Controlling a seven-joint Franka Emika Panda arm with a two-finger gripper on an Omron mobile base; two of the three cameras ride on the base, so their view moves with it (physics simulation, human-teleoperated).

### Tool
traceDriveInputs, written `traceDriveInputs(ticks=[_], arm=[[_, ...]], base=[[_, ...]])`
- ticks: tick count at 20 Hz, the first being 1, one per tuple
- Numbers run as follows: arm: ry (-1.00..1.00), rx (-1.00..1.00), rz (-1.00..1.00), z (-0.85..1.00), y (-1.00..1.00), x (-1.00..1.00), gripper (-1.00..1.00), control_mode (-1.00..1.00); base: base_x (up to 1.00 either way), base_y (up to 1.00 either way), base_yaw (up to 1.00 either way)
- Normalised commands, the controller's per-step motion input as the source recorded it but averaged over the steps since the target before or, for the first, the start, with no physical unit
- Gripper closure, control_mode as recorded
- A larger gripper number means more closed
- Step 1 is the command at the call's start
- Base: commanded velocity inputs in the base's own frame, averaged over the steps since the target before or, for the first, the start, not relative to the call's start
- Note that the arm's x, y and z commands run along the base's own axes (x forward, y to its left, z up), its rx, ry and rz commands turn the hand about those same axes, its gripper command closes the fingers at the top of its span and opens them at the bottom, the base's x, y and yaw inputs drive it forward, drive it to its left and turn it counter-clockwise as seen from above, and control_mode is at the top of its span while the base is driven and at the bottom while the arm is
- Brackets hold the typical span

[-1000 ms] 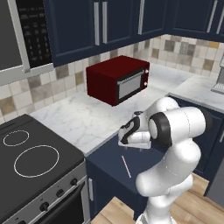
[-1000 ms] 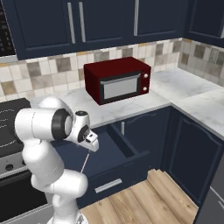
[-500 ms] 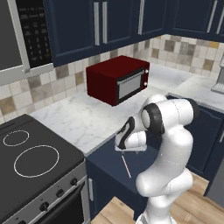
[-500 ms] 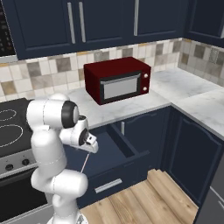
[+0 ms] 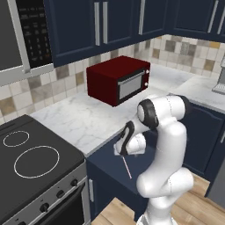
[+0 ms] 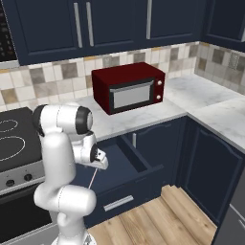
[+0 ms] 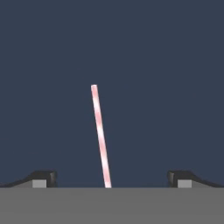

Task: Take a straw from the drawer in front and place it inside the glass cup on the dining counter.

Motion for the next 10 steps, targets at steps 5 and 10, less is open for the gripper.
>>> traceDriveInputs(ticks=[5, 10], arm=[[0.0, 0.0, 0.02, -0.21, 0.01, 0.16, -1.0, -1.0], [0.0, 0.0, 0.0, -0.21, 0.0, 0.17, -1.0, -1.0]], base=[[0.0, 0.0, 0.0], [0.0, 0.0, 0.0]])
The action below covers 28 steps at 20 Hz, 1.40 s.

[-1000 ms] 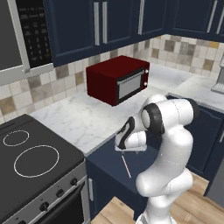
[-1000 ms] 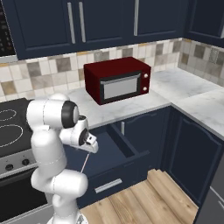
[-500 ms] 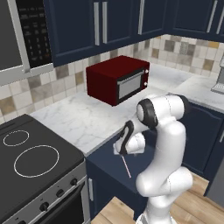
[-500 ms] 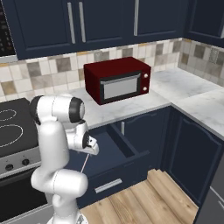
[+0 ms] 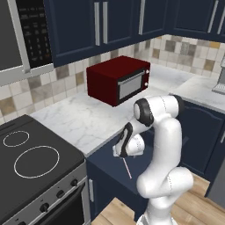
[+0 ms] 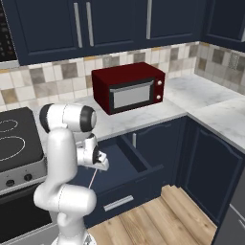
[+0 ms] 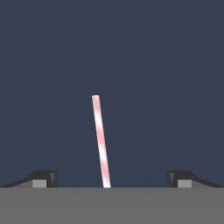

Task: Take a straw from the drawer in front and place it inside the glass cup on the dining counter.

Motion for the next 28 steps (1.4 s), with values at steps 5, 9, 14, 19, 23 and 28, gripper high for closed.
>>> traceDriveInputs(ticks=[5, 9, 14, 19, 23, 28], arm=[[0.0, 0.0, 0.0, -0.19, 0.02, 0.18, -1.0, -1.0], [0.0, 0.0, 0.0, -0.24, 0.0, 0.16, -1.0, -1.0], [0.0, 0.0, 0.0, -0.26, 0.0, 0.11, -1.0, -1.0], [0.02, 0.0, 0.0, -0.29, 0.0, 0.06, -1.0, -1.0], [0.02, 0.0, 0.0, -0.36, 0.0, 0.0, -1.0, -1.0], [0.05, 0.0, 0.0, -0.43, 0.0, 0.0, 1.0, -1.0]], base=[[0.0, 0.0, 0.0], [0.0, 0.0, 0.0], [0.0, 0.0, 0.0], [0.0, 0.0, 0.0], [0.0, 0.0, 0.0], [0.0, 0.0, 0.0]])
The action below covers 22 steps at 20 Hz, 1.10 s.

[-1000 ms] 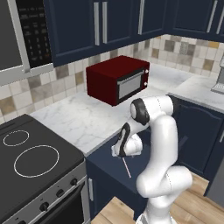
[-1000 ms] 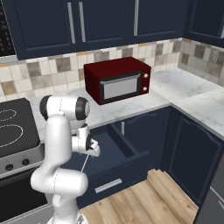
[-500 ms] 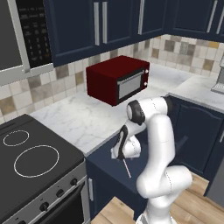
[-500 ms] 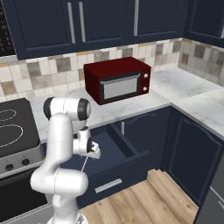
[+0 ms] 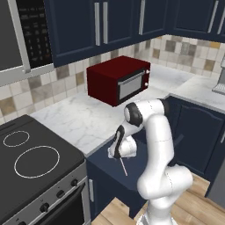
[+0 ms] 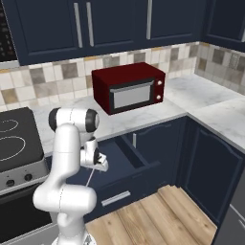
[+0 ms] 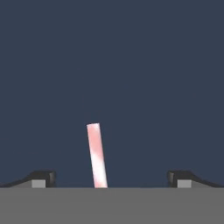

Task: Take a straw from the drawer in front and place it inside the glass cup on the dining counter.

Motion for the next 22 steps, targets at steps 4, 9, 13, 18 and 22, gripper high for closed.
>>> traceDriveInputs(ticks=[4, 9, 13, 18, 22], arm=[[0.02, 0.0, 0.0, -0.33, -0.19, -0.23, 1.0, -1.0], [0.02, 0.01, 0.0, -0.19, -0.42, -0.29, 1.0, -1.0], [0.01, 0.03, 0.0, -0.07, -0.49, -0.21, 1.0, -1.0], [0.0, 0.04, 0.0, 0.01, -0.49, -0.07, 1.0, -1.0], [0.0, 0.04, 0.0, 0.26, -0.38, -0.02, 1.0, -1.0]], base=[[0.0, 0.0, 0.0], [0.0, 0.0, 0.0], [0.0, 0.0, 0.0], [0.0, 0.0, 0.0], [0.0, 0.0, 0.0]])
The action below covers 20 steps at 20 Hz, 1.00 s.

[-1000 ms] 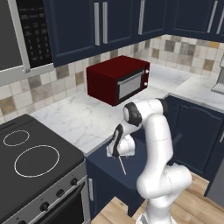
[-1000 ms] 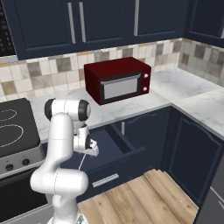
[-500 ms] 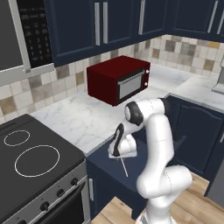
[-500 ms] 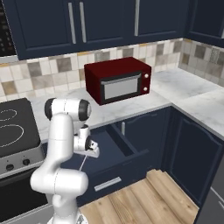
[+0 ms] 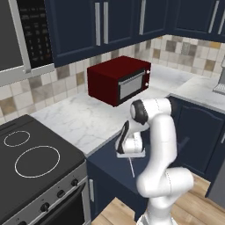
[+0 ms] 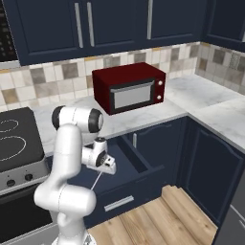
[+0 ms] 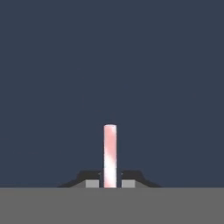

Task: Take a straw from the drawer in front and place it inside the glass cup on the dining counter.

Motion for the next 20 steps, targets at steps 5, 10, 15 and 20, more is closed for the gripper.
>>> traceDriveInputs(ticks=[5, 10, 15, 20], arm=[[0.0, 0.04, 0.0, 0.82, -0.13, -0.11, 1.0, -1.0], [0.0, 0.02, 0.0, 1.0, 0.0, -0.28, 1.0, -1.0], [0.03, 0.0, -0.01, 1.0, -0.01, -0.42, 1.0, -1.0], [0.12, 0.0, -0.02, 1.0, -0.04, -0.35, 1.0, -1.0]], base=[[0.0, 0.0, 0.0], [0.0, 0.0, 0.0], [0.0, 0.0, 0.0], [0.0, 0.0, 0.0]])
